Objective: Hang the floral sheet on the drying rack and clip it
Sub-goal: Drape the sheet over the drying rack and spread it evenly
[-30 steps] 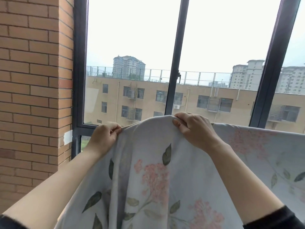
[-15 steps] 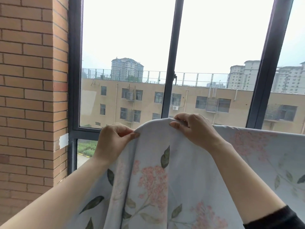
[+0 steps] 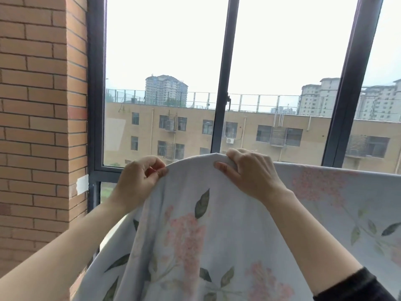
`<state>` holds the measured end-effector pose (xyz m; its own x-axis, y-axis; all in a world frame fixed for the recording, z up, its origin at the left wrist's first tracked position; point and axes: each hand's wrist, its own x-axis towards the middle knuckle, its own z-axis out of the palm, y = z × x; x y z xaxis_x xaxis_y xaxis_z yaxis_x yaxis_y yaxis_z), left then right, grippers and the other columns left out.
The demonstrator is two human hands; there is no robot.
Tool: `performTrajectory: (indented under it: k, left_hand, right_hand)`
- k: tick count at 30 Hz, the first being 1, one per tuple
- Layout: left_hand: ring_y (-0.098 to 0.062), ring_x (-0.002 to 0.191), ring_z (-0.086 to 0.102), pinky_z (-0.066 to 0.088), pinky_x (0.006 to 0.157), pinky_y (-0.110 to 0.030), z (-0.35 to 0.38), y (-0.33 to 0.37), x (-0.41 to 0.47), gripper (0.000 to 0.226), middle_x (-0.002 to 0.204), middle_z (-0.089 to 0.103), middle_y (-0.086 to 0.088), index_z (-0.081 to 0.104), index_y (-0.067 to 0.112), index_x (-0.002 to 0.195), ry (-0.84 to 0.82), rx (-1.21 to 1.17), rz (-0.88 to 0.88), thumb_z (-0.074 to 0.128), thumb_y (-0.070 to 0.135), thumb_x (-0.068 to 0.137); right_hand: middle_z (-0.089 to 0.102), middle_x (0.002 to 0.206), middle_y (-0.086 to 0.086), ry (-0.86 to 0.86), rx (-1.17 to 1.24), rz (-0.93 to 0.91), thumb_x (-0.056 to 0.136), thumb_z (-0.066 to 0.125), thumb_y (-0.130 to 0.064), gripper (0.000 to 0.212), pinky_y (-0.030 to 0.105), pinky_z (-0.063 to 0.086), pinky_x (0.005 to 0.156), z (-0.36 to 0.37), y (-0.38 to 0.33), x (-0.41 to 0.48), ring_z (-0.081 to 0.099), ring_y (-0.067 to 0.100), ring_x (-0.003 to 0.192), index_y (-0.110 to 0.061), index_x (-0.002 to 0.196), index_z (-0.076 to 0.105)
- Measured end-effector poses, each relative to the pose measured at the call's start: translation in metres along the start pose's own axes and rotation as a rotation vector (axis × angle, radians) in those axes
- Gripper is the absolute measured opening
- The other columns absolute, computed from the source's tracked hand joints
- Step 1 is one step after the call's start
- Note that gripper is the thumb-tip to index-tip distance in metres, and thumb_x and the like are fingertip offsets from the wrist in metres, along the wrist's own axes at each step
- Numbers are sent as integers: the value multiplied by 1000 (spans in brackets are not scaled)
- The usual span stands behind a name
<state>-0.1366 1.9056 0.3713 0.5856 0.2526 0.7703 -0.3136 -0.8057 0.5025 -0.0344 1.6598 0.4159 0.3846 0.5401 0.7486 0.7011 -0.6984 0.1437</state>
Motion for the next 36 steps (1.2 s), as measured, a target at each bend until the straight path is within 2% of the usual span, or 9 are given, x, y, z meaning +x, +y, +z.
performTrajectory:
  k: [4, 7, 11, 15, 22, 27, 30, 33, 36]
  left_hand:
    - [-13, 62, 56, 40, 56, -7, 4, -7, -5, 9, 73, 65, 1, 66, 12, 80, -8, 11, -13, 69, 19, 86]
    - [-6, 74, 61, 45, 63, -8, 8, -11, -7, 10, 87, 63, 3, 66, 11, 85, -45, -46, -9, 68, 21, 86]
    - [-3, 55, 54, 39, 52, -9, 13, -12, -12, 10, 67, 63, 4, 64, 14, 83, -38, -67, -45, 66, 22, 88]
    - [-1, 59, 58, 39, 50, -9, 11, -14, -14, 10, 69, 65, 5, 64, 15, 81, -14, -51, -17, 66, 22, 89]
    - [-5, 60, 58, 38, 54, -10, 21, -13, -10, 11, 73, 66, 1, 63, 11, 81, -23, -51, 41, 66, 19, 88]
    - [-8, 62, 60, 38, 53, -9, 23, -16, -11, 11, 72, 66, 2, 64, 13, 81, -27, -97, 14, 65, 21, 89]
    - [-8, 65, 62, 40, 54, -7, 14, -23, -12, 9, 74, 66, 3, 64, 13, 84, -38, -130, -14, 66, 21, 88]
    - [-4, 64, 62, 42, 55, -10, 7, -32, -29, 4, 75, 67, 5, 65, 16, 86, -118, -160, -54, 68, 19, 87]
    - [-11, 68, 60, 42, 58, -21, 6, -36, -51, 10, 74, 67, 4, 65, 20, 89, -142, -129, -67, 70, 13, 83]
  right_hand:
    - [61, 73, 0, 68, -98, 199, 92, 10, -66, 70, 31, 29, 63, 1, 5, -3, 57, 23, 70, -17, 74, 58]
    - [67, 80, 4, 81, -135, 240, 100, 21, -50, 58, 32, 29, 67, 6, -2, -2, 62, 27, 78, -15, 79, 62]
    - [67, 86, 4, 132, -9, 175, 100, 28, -39, 44, 36, 37, 78, 21, -51, 10, 61, 27, 80, -15, 87, 62]
    - [67, 103, 1, 130, 130, 119, 101, 39, -33, 30, 35, 38, 89, 15, -62, 8, 61, 23, 92, -16, 103, 64]
    - [68, 90, 10, 102, -70, 475, 97, 21, -42, 53, 40, 34, 88, 6, -11, -9, 60, 32, 87, -13, 85, 64]
    - [59, 100, 6, 157, 59, 368, 95, 31, -34, 34, 38, 25, 100, 29, -75, 1, 50, 28, 99, -13, 99, 57]
    - [51, 126, 8, 108, 53, 281, 95, 37, -28, 38, 41, 13, 116, 32, -82, -2, 41, 29, 124, -16, 126, 53]
    - [23, 158, 5, 21, 109, 213, 96, 35, -27, 54, 42, -7, 121, 28, -93, -17, 6, 22, 149, -21, 149, 31]
    - [-3, 163, -4, -116, 184, 170, 100, 36, -26, 56, 38, -6, 122, 24, -108, -33, -18, 10, 147, -25, 153, 18]
